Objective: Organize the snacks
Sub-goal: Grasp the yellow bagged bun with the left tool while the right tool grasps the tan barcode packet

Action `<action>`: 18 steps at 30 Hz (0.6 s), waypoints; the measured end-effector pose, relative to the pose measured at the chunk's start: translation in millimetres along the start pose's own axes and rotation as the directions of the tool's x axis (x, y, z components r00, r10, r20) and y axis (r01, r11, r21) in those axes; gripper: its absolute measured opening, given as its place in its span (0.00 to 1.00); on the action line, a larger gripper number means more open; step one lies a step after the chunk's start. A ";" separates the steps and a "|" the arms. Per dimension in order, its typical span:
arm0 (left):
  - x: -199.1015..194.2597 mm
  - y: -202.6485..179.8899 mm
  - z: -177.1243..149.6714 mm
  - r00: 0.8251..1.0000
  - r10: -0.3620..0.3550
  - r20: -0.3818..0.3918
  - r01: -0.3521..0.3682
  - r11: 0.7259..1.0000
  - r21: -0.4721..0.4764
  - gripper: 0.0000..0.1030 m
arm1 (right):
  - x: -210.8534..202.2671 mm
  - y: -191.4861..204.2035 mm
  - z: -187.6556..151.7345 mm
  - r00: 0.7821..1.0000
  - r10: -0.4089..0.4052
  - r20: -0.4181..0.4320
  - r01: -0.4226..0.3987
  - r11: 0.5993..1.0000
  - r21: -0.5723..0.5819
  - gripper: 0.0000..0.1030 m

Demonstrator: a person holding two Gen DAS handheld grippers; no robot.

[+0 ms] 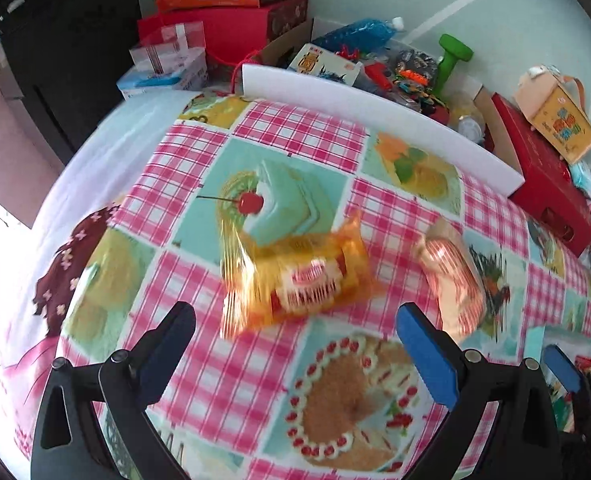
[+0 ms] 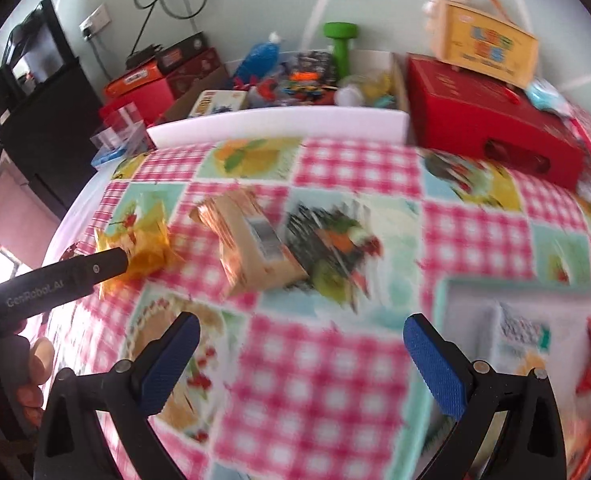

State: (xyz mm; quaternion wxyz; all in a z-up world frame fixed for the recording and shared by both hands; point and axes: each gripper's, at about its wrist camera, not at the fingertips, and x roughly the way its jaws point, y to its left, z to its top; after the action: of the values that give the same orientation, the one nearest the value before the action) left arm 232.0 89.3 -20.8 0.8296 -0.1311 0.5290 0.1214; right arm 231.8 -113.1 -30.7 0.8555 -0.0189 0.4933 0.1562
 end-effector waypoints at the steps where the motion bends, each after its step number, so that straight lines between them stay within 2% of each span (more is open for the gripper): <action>1: 4.3 1.8 5.1 1.000 0.001 -0.009 -0.001 1.000 -0.003 0.97 | 5.7 2.8 5.5 1.000 -0.002 -0.006 0.002 1.000 -0.011 1.00; 4: 19.3 4.7 16.7 0.999 0.016 -0.046 -0.016 1.000 -0.005 0.97 | 27.0 8.7 21.5 0.999 -0.019 -0.040 0.018 0.999 -0.031 1.00; 10: 40.8 2.5 27.5 0.995 -0.026 -0.091 0.026 1.000 -0.007 0.97 | 60.0 21.4 37.3 0.995 0.004 -0.098 -0.008 0.999 -0.040 1.00; 12: 47.7 0.2 29.5 0.994 -0.028 -0.108 0.027 1.000 -0.007 0.97 | 68.2 25.7 39.2 0.994 0.005 -0.109 -0.010 0.999 -0.048 0.97; 18: 57.9 -0.5 30.3 0.991 -0.055 -0.120 0.050 0.998 -0.045 0.95 | 77.7 27.0 37.0 0.992 0.015 -0.122 -0.019 0.999 -0.031 0.69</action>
State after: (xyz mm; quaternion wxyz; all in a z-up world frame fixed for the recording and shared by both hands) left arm 281.6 102.9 -61.1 0.7958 -0.1695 0.5723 0.1026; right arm 291.2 -61.2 -74.4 0.8220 -0.0381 0.5423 0.1700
